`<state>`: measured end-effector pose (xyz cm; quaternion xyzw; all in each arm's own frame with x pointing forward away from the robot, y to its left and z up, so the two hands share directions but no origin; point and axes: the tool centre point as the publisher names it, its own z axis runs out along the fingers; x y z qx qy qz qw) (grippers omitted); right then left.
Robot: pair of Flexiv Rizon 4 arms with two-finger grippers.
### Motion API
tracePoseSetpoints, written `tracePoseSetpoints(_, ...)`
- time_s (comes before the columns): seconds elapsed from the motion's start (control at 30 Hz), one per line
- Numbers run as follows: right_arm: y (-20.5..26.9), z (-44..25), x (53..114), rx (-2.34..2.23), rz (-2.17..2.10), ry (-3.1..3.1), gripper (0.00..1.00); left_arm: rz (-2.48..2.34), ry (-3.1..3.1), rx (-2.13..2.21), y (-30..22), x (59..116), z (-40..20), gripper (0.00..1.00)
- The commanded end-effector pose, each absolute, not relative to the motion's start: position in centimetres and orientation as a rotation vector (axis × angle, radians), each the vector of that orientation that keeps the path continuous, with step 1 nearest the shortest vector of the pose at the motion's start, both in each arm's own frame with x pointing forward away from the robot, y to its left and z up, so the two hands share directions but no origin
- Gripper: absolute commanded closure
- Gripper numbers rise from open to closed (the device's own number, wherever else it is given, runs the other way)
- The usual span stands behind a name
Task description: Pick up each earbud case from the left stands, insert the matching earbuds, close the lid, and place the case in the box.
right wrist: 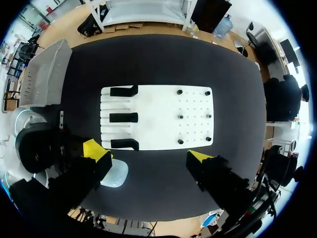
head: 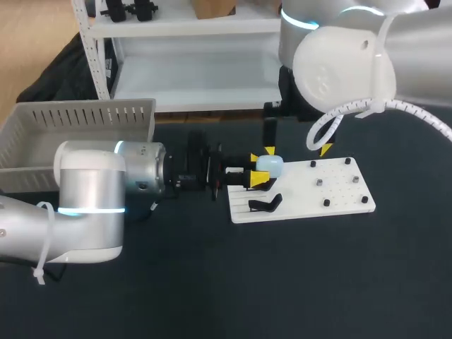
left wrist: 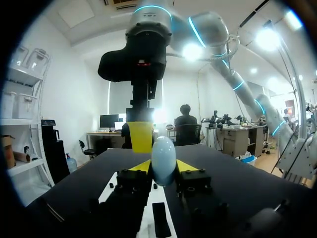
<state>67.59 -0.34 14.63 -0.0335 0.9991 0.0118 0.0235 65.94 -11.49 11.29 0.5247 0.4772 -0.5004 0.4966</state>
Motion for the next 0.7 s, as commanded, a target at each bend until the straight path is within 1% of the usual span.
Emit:
tracePoseSetpoints(0.03, -1.0, 15.5, 66.7, -0.085, 0.063, 3.033, 0.00, -1.210, 1.155, 1.267, -11.4, 65.8, 11.3, 1.00)
tracePoseSetpoints(0.27, -2.5, 18.8, 66.3, -0.069, 0.179, 2.855, 0.00, -1.210, 1.155, 1.267, -11.4, 65.8, 11.3, 1.00)
tracePoseSetpoints(0.33, -3.1, 19.4, 66.1, -0.062, 0.236, 2.827, 0.00, -1.176, 1.177, 1.242, -10.0, 66.1, 11.7, 1.00)
tracePoseSetpoints(0.7, -3.1, 19.4, 66.1, -0.062, 0.236, 2.827, 0.00, -0.930, 1.326, 1.130, -1.2, 68.2, 15.1, 1.00)
